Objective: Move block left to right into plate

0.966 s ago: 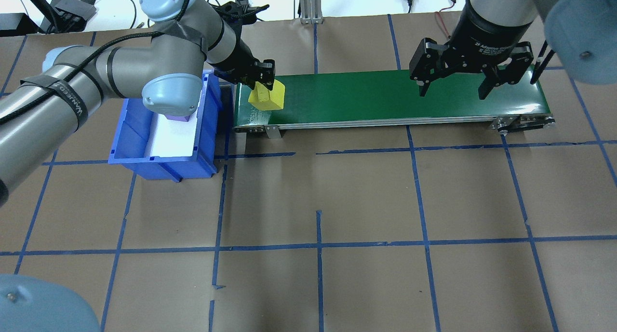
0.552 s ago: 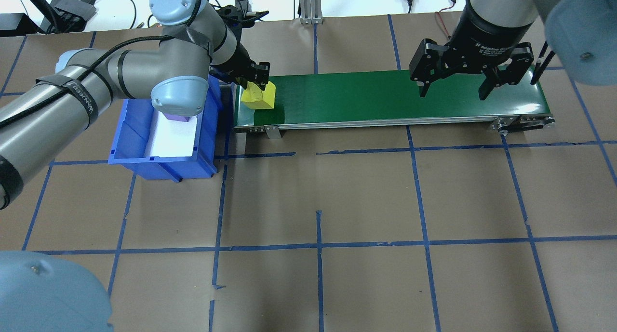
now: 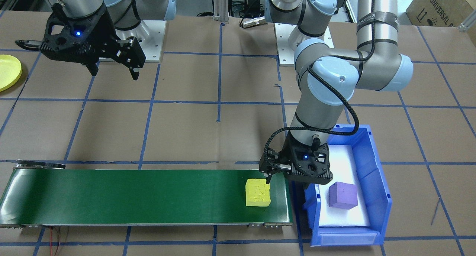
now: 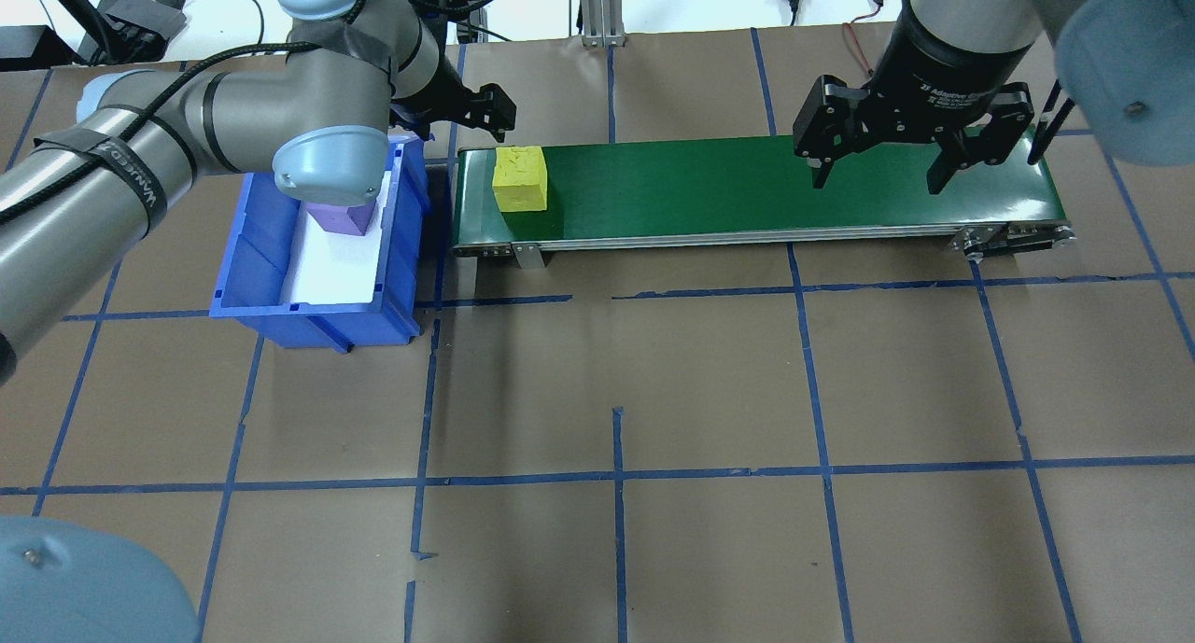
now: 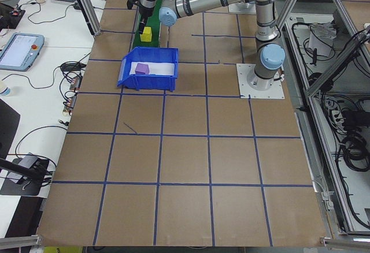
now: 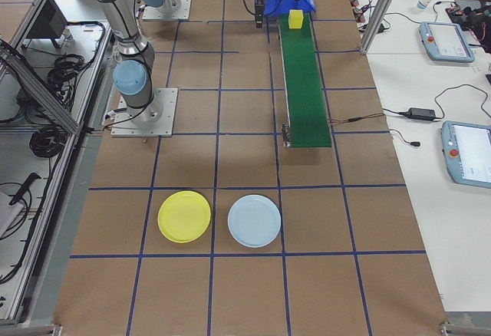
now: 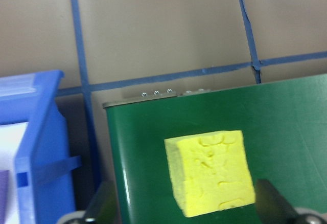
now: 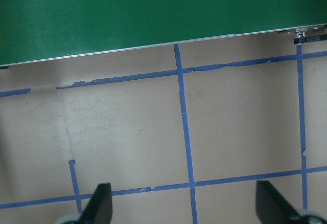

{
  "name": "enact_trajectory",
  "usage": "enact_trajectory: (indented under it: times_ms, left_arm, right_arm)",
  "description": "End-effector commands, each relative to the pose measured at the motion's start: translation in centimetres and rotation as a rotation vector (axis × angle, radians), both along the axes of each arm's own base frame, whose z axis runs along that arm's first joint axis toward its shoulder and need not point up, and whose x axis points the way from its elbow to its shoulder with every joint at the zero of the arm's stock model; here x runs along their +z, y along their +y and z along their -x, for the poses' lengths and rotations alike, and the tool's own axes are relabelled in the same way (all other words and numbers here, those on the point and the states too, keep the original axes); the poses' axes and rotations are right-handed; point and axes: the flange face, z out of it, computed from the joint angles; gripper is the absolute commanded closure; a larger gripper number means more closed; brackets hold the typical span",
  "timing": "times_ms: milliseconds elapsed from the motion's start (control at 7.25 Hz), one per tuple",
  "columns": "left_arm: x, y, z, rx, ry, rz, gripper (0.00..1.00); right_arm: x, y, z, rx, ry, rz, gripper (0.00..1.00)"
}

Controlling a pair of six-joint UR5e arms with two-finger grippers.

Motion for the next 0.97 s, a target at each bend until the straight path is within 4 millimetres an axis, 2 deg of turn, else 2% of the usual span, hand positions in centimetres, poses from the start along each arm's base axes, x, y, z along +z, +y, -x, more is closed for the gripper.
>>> enact_trajectory:
  times_ms: [0,138,276,414,552,828]
  left_arm:
    - [1.2,-1.2,-6.6,0.090,-0.010,0.018,0.00]
    - [0.8,-1.6,-8.7,0.122,-0.013,0.009,0.00]
    - [0.1,-2.0,-10.5,0.119,-0.031,-0.001,0.00]
    - [-1.0,-2.6,-14.2,0.096,-0.049,-0.016,0.00]
    - [-2.6,-3.1,-15.6,0.100,-0.050,-0.039,0.00]
    - [-5.4,-3.8,-16.0,0.102,-0.055,-0.080,0.00]
  right_arm:
    - [0.2,-0.4,0.8,0.020,0.007,0.006,0.00]
    - [0.2,-0.7,1.2,0.040,0.010,0.011,0.00]
    - [1.4,-1.0,2.3,0.016,0.010,0.036,0.00]
    - [0.9,-1.7,3.5,-0.007,0.014,0.027,0.00]
    - [0.8,-2.0,4.3,-0.023,0.016,0.033,0.00]
    - [-1.8,-3.2,6.2,-0.036,0.149,-0.025,0.00]
